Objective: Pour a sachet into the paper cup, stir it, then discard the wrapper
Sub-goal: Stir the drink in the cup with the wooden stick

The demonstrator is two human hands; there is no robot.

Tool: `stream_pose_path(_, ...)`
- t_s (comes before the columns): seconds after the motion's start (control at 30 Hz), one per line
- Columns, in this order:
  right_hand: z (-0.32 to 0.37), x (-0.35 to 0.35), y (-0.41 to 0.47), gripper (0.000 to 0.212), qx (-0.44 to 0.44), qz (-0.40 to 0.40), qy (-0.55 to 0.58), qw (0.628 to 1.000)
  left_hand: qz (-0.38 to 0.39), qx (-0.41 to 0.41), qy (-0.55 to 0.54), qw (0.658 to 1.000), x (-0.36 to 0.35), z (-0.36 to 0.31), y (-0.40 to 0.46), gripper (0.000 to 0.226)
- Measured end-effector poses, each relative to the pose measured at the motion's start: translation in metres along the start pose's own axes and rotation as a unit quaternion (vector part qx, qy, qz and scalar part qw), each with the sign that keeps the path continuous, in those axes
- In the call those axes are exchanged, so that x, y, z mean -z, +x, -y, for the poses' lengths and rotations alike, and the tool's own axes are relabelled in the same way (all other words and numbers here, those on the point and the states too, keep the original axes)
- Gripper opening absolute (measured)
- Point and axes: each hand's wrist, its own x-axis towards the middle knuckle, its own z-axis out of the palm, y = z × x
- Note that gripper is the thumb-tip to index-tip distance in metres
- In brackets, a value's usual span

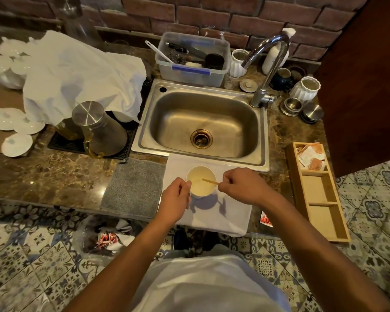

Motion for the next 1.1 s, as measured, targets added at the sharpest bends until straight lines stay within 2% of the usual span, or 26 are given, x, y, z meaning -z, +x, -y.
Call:
stream_pose_path(0.23,-0.006,-0.006,0.024,0.023,0.022,-0.114,-0.091,0.989,-0.049,0.032,-0.038,0.998,-0.013,-0.004,-0.006,0.034)
stream_pose_path(0.37,-0.012,-0.013,0.033,0.022,0.045,-0.185,-0.089,0.978,-0.071,0.039,-0.056,0.995,-0.018,-0.005,-0.01,0.034)
stream_pose_path(0.5,-0.012,-0.012,0.041,0.024,0.084,-0.213,-0.084,0.97,-0.091,0.054,-0.07,0.992,-0.022,-0.013,-0.012,0.034)
stream_pose_path(0.63,-0.006,-0.01,0.042,0.023,0.145,-0.206,-0.102,0.962,-0.106,0.056,-0.068,0.99,-0.023,-0.015,-0.012,0.036)
stream_pose_path(0.8,-0.004,-0.017,0.043,0.026,0.203,-0.159,-0.153,0.954,-0.094,0.066,-0.071,0.991,-0.022,-0.016,-0.01,0.036)
stream_pose_path(1.1,-0.004,-0.033,0.048,0.03,0.175,-0.114,-0.187,0.96,0.0,0.058,-0.075,0.996,-0.002,-0.015,0.001,0.032)
